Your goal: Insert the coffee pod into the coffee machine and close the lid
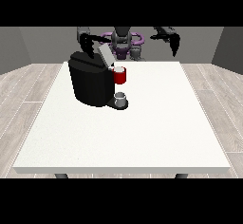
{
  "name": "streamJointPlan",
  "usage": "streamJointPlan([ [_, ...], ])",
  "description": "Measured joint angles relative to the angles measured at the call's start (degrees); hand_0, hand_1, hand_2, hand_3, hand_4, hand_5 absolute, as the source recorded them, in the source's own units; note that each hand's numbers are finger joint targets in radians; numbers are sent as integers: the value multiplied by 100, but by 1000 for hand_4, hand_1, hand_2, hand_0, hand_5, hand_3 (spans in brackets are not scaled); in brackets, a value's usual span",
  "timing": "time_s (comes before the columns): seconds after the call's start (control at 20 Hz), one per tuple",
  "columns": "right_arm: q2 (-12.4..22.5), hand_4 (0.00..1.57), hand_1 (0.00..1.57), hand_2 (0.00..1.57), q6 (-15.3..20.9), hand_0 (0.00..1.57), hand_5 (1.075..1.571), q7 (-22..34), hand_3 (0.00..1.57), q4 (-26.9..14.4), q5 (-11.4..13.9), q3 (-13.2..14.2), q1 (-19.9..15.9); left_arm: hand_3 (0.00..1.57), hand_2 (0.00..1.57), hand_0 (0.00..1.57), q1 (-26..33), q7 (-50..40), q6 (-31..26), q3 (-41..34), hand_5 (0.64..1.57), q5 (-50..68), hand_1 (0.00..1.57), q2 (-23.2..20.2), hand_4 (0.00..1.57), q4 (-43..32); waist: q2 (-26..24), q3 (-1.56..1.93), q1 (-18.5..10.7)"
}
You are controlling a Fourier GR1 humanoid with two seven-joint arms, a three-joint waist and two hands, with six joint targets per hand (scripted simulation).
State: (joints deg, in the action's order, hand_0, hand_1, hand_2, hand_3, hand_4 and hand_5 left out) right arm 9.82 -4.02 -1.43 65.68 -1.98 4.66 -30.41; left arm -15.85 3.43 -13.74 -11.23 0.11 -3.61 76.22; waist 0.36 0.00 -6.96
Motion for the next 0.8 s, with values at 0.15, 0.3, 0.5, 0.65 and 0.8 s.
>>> streamJointPlan([
  [0.15, -56, 0, 0, 0, 67, 0, 1571, -78, 0, -97, 120, -48, -94, 0, 0, 0, 65, 0, 42, 70, 1571, 33, 0, 15, 0, 155, 46, -6, -13],
  [0.3, -70, 0, 0, 0, 121, 0, 1571, -155, 0, -267, 162, 9, -293, 0, 0, 0, 150, 6, 67, 112, 1571, 92, 0, 6, 0, 285, 126, -6, -52],
  [0.5, -109, 0, 0, 0, 136, 0, 1571, -253, 0, -380, 240, -11, -451, 0, 0, 0, 186, -30, 66, 117, 1571, 145, 0, -94, 0, 369, 189, -14, -55],
  [0.65, -104, 0, 0, 0, 79, 0, 1571, -351, 0, -441, 259, -12, -564, 0, 0, 0, 247, -2, 105, 151, 1571, 120, 0, -127, 0, 413, 227, -17, -69],
  [0.8, -120, 0, 0, 0, 58, 0, 1571, -348, 0, -553, 284, -18, -671, 0, 0, 0, 233, -91, 168, 192, 1571, 120, 0, -123, 0, 480, 260, -13, -72],
])
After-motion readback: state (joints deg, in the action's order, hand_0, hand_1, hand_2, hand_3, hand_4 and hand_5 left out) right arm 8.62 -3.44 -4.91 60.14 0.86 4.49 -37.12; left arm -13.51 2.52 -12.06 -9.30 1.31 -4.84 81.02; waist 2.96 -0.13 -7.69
